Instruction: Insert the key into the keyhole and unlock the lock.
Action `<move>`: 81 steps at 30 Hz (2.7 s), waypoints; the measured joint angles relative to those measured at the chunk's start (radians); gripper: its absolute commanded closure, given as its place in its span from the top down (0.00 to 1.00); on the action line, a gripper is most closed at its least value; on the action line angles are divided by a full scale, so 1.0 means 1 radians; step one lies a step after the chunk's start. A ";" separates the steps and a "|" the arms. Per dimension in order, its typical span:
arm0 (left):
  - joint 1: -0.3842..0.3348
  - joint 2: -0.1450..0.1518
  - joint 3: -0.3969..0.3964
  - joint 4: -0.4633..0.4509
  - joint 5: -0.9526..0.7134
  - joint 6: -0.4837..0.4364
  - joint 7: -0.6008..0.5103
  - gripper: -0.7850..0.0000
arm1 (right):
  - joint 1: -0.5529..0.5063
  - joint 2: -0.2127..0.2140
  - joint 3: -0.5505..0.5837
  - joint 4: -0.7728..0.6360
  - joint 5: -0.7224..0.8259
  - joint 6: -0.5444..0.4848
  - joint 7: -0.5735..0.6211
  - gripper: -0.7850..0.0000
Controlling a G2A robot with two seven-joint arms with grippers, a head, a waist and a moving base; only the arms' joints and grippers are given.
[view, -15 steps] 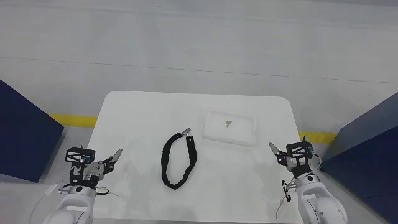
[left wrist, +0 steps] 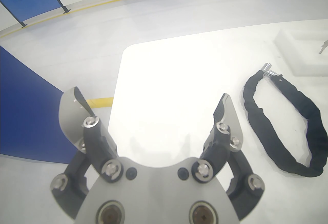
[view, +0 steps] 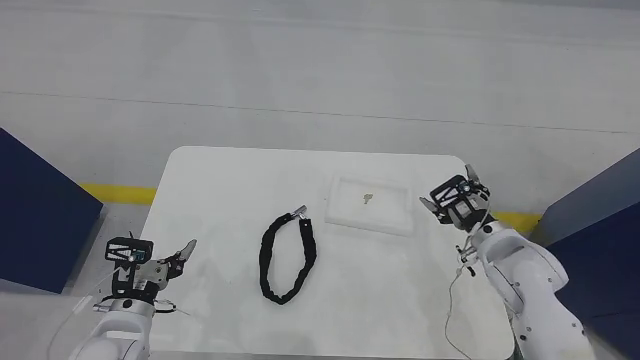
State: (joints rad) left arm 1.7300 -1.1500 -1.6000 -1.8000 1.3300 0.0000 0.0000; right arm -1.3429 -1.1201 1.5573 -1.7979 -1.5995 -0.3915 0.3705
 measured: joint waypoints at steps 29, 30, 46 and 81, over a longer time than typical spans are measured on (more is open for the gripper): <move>0.000 0.000 0.000 0.000 0.000 0.000 0.000 1.00 | 0.850 -0.106 -0.608 0.780 0.222 -0.588 0.469 1.00; 0.000 0.000 0.000 0.000 0.000 0.000 0.000 1.00 | 0.861 -0.113 -0.625 0.802 0.232 -0.583 0.472 1.00; 0.000 0.000 0.000 0.000 0.000 0.000 0.000 1.00 | 0.938 -0.221 -0.845 1.130 0.218 -0.492 0.346 1.00; 0.000 0.000 0.000 0.000 0.000 0.000 0.000 1.00 | 1.017 -0.368 -0.957 1.472 0.191 -0.315 0.101 0.40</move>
State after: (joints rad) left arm 1.7300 -1.1500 -1.6000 -1.8000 1.3300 0.0000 0.0000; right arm -0.3260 -1.4879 0.6001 -0.3257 -1.4087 -0.7062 0.4718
